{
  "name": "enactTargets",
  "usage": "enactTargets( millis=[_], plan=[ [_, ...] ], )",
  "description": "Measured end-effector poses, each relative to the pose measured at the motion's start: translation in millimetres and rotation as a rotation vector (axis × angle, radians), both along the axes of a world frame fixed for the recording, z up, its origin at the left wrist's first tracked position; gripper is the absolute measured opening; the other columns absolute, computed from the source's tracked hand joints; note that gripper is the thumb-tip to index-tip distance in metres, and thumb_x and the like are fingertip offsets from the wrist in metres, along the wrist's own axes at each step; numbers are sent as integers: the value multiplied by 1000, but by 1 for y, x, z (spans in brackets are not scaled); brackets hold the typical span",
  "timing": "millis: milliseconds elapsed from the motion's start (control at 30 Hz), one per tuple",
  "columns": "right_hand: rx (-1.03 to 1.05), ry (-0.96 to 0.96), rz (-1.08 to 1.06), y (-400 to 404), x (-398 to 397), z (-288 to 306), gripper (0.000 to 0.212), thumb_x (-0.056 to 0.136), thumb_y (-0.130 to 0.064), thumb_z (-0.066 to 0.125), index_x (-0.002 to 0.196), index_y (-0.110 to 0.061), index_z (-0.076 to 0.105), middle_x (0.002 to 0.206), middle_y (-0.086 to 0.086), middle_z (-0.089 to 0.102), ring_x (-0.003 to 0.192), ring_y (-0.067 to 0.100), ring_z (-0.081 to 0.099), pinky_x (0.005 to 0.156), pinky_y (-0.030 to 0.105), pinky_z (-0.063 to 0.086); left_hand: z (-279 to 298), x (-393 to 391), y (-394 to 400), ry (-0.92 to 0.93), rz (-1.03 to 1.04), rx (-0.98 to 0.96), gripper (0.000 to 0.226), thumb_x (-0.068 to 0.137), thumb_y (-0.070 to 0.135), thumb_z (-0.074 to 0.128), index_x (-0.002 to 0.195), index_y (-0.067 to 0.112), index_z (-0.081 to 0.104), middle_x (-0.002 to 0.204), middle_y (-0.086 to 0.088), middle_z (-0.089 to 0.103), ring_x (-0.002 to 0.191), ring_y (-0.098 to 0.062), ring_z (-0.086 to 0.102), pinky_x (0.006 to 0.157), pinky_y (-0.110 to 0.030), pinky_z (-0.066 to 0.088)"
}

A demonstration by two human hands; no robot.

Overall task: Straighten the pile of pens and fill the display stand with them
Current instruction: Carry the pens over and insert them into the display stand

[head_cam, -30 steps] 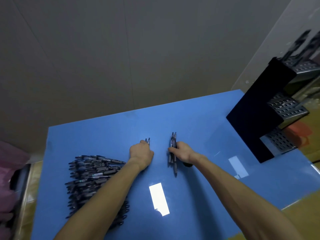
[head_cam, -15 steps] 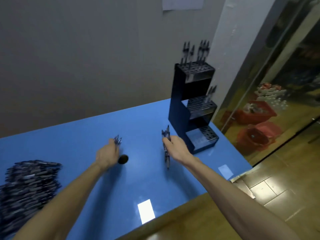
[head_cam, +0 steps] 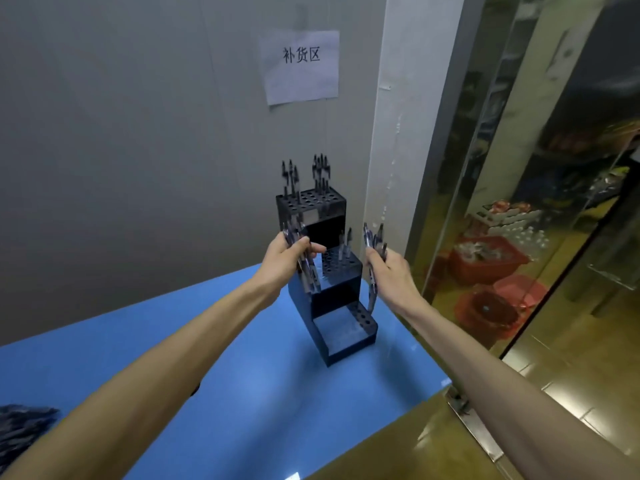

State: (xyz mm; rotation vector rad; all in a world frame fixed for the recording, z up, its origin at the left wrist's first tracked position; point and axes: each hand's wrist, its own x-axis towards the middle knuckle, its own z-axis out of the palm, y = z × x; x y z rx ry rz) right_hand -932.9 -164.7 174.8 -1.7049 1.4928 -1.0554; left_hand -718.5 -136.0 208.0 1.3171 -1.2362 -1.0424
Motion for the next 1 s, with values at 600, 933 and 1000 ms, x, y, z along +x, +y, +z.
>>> enactTargets(
  millis=[600, 933, 1000],
  plan=[
    [-16, -204, 253, -128, -31, 8, 41, 94, -37, 72, 74, -2, 65, 53, -5, 47, 51, 10, 35, 54, 27, 29, -33, -38, -105, -41, 162, -34, 19, 110, 26, 47, 122, 14, 55, 106, 7, 78, 97, -10, 71, 91, -32, 55],
    [-45, -228, 460, -170, -36, -12, 19, 92, -30, 75, 77, -23, 66, 59, -14, 45, 58, 11, 32, 56, 28, 27, -36, -62, -100, -49, 455, 21, 20, 109, 26, 48, 116, 13, 61, 109, 12, 77, 99, -8, 64, 85, -22, 50],
    [-73, -229, 518, -177, -37, -11, 10, 92, -28, 75, 87, -24, 68, 71, -15, 62, 53, 3, 39, 54, 16, 32, -35, -70, -99, -29, 516, 30, 19, 109, 27, 48, 114, 17, 64, 112, 11, 76, 100, -4, 65, 85, -23, 50]
  ],
)
